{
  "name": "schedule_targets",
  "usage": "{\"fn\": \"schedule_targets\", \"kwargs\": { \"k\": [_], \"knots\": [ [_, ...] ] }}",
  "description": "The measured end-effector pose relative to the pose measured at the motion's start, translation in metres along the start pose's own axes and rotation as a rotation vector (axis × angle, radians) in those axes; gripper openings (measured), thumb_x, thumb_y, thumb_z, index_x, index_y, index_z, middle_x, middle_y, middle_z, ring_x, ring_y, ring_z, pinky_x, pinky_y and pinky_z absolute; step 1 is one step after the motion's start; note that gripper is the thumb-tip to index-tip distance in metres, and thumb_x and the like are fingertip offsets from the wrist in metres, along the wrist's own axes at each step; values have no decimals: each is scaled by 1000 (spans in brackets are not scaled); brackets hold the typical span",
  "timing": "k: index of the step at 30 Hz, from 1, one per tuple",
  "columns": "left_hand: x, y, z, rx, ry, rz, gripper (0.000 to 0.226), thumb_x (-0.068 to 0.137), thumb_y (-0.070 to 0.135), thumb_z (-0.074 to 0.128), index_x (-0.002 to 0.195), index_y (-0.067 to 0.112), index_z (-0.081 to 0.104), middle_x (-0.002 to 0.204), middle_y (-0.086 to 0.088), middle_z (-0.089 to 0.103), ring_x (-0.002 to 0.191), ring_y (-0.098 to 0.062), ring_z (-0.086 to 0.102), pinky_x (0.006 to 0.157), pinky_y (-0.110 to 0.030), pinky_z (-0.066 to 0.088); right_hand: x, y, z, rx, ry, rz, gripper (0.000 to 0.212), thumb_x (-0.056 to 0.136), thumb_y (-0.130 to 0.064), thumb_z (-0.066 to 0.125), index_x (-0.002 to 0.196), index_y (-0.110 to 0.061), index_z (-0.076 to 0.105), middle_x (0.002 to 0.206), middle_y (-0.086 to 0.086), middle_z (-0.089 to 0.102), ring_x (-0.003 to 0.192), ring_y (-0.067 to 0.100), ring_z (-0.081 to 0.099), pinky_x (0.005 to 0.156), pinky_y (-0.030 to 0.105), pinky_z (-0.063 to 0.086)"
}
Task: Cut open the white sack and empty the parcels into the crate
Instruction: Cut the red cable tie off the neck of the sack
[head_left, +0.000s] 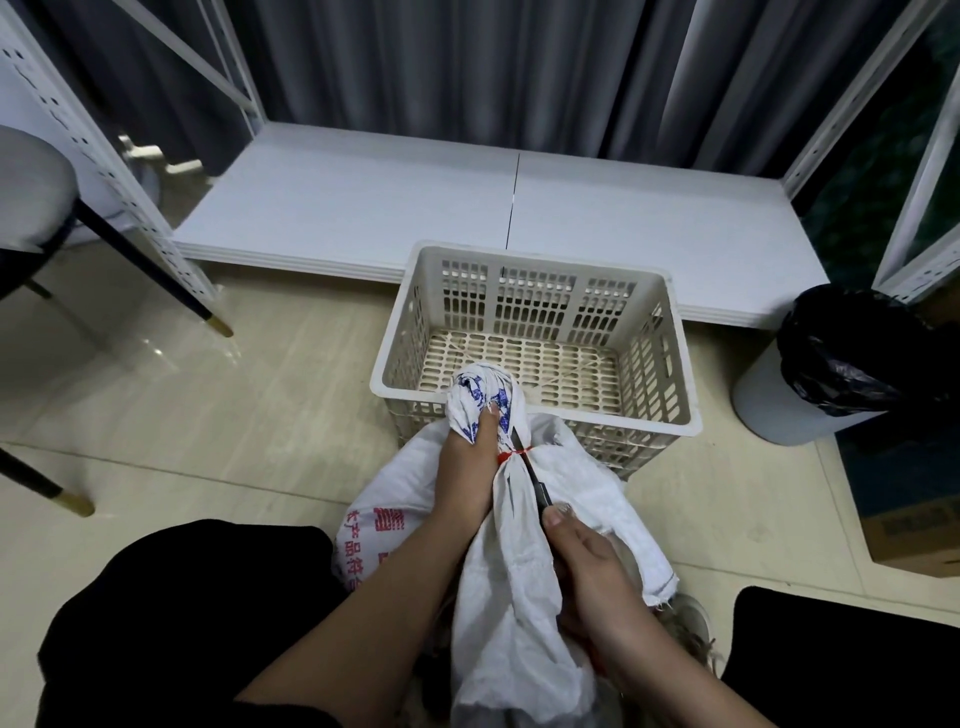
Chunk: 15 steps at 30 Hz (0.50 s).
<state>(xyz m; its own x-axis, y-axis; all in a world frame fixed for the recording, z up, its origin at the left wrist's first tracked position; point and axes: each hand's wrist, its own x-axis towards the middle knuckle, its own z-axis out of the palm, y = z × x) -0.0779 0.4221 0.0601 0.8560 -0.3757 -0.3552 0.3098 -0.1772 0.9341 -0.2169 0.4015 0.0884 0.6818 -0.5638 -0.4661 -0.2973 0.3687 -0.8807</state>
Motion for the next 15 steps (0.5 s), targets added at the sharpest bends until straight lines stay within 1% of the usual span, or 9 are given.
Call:
{"fn": "schedule_targets", "kwargs": {
  "k": [2,3,4,6,8,10,11,13,15],
  "knots": [
    [-1,-1,0,4,-10,-9,32,100,32,44,123,15,59,107,1,67,100,-17,62,93,-29,46,4,5,-3,0,5,7,92,57,-79,65,96,4,58,101,44,49,79,32,55,80,40,40],
    [-2,-1,1,8,-16,-13,32,99,32,44,122,16,60,106,2,67,99,-16,62,93,-29,47,5,2,-3,-3,8,10,92,60,-78,64,97,6,57,101,43,49,78,37,56,80,39,40],
    [-2,-2,3,13,-21,-10,29,99,33,44,119,20,60,102,5,67,97,-15,62,93,-30,47,5,-1,-4,-25,15,7,76,72,-69,61,96,3,60,100,38,55,84,42,60,85,40,44],
    [-3,-8,5,39,-23,7,19,98,36,45,109,29,59,93,11,66,95,-15,62,92,-32,48,6,-4,-5,-69,16,4,39,95,-42,49,92,-8,69,96,17,71,98,32,65,97,43,46],
    [-4,-9,7,43,-13,21,18,96,41,46,107,31,57,90,14,63,95,-15,61,92,-33,47,11,-5,-8,-79,3,35,35,99,-31,45,93,-9,70,95,8,73,98,22,67,94,35,46],
    [-3,-10,6,31,-4,11,32,94,44,45,116,26,58,92,12,62,96,-16,60,92,-33,46,13,-8,-7,-79,-26,47,33,99,-30,44,89,-14,71,87,0,74,88,11,68,84,25,48],
    [-2,-11,6,19,-7,4,33,94,43,45,119,24,58,92,13,63,96,-16,61,92,-32,47,12,-9,-5,-92,-34,42,33,99,-30,44,87,-16,71,85,-2,74,85,9,68,84,25,49],
    [0,-10,4,-13,-29,-10,25,98,36,46,116,24,58,91,14,64,93,-13,62,88,-29,46,12,-7,-3,-125,-20,29,35,99,-31,44,86,-12,70,87,3,73,88,14,67,88,32,48],
    [2,-6,2,-31,-38,-21,21,100,30,44,114,21,58,94,10,65,87,-6,61,85,-25,42,9,-5,-2,-120,2,12,37,99,-28,44,89,1,65,86,15,69,80,13,62,81,29,46]
  ]
}}
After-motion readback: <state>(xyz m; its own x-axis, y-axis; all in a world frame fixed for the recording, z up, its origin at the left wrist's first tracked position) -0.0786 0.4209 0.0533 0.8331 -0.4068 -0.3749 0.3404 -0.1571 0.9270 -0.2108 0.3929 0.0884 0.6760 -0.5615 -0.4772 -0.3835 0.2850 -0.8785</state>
